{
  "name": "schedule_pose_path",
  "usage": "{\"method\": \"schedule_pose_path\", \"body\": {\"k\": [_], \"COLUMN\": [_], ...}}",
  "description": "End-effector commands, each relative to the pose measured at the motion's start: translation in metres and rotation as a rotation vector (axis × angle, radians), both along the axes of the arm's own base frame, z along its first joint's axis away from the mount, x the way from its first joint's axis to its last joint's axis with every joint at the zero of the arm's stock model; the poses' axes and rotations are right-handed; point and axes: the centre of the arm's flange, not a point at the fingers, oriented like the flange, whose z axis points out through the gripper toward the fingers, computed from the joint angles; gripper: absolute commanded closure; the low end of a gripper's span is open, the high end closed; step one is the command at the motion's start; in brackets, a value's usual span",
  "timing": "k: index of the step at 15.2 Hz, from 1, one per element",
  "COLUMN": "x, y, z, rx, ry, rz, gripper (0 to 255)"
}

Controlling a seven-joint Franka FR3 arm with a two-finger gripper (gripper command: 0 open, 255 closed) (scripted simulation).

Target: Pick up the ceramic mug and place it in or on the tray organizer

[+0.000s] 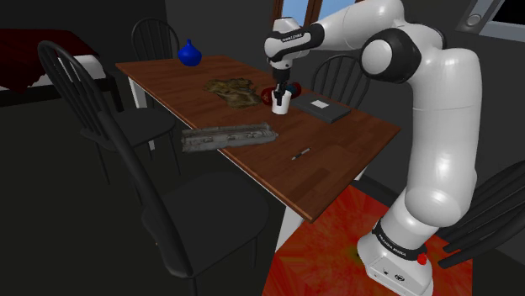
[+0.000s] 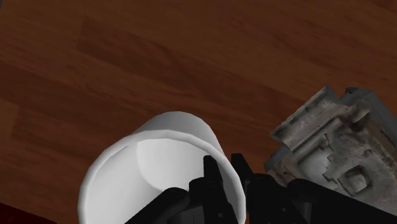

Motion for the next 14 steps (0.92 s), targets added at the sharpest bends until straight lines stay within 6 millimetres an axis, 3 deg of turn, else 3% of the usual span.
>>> {"method": "schedule_pose_path", "body": {"k": [1,10,14], "x": [0.001,0.001,0.007], "y": [0.0,0.0,0.053], "z": [0.011,0.058,0.062], "rx": [0.0,0.0,0.0], "ry": [0.0,0.0,0.0], "rz": [0.0,0.0,0.0], "gripper": [255,255,255]}}
